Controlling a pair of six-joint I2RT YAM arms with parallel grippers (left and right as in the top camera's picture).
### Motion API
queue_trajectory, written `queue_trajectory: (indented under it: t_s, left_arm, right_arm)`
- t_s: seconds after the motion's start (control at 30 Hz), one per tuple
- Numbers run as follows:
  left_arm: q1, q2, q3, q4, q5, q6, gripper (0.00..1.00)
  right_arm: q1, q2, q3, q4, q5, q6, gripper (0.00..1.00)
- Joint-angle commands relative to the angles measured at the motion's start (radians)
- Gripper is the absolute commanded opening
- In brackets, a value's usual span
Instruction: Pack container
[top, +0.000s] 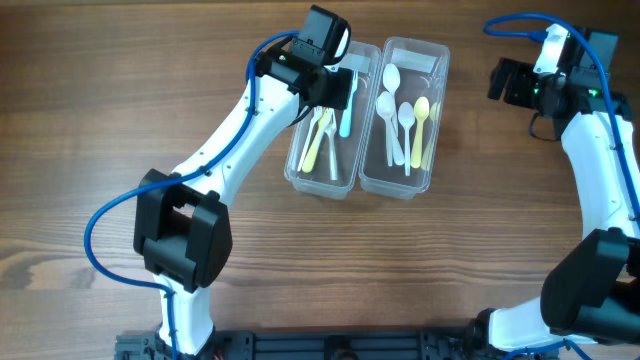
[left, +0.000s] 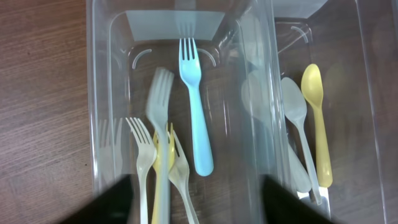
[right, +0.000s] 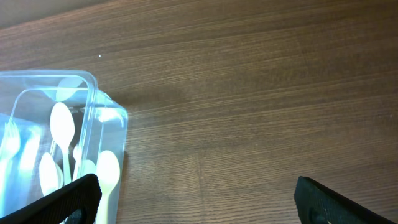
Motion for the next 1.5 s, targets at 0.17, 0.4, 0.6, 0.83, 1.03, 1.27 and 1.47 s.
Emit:
queue_trajectory:
  t_s: [0.17,0.4,0.6,0.83,1.03,1.27,1.47]
  left_arm:
    - [0.024,-0.027,0.003,-0.015,-0.043,-0.05,1.0]
    - [0.22,-0.189,0.004,-0.061,-0.163,-0.233,1.0]
    - [0.356,-0.235,0.004,-0.087,-0.148,-0.232,1.0]
    - [0.397,-0.231,0.004,-0.124,-0.148,-0.232,1.0]
    - [0.397,-0.231,0.004,-0.124,-0.148,-0.232,1.0]
    - [0.397,-0.231,0.004,-0.124,-0.148,-0.232,1.0]
    - [0.397,-0.231,0.004,-0.124,-0.148,-0.232,1.0]
  right_arm:
    - [0.004,-0.013,0.013,0.003,0.006,-0.01,1.0]
    - [0.004,-0.013,0.013,0.003,0.006,-0.01,1.0]
    - [0.004,-0.013,0.013,0.003,0.006,-0.009,1.0]
    - [0.004,-0.013,0.013,0.003,0.006,-0.009,1.0]
    - [0.004,-0.013,0.013,0.003,0.006,-0.009,1.0]
    - [0.013,-0.07,0.004,-0.009,0.006,-0.01,1.0]
    - [0.073,-0.333,0.004,-0.009,0.006,-0.009,1.0]
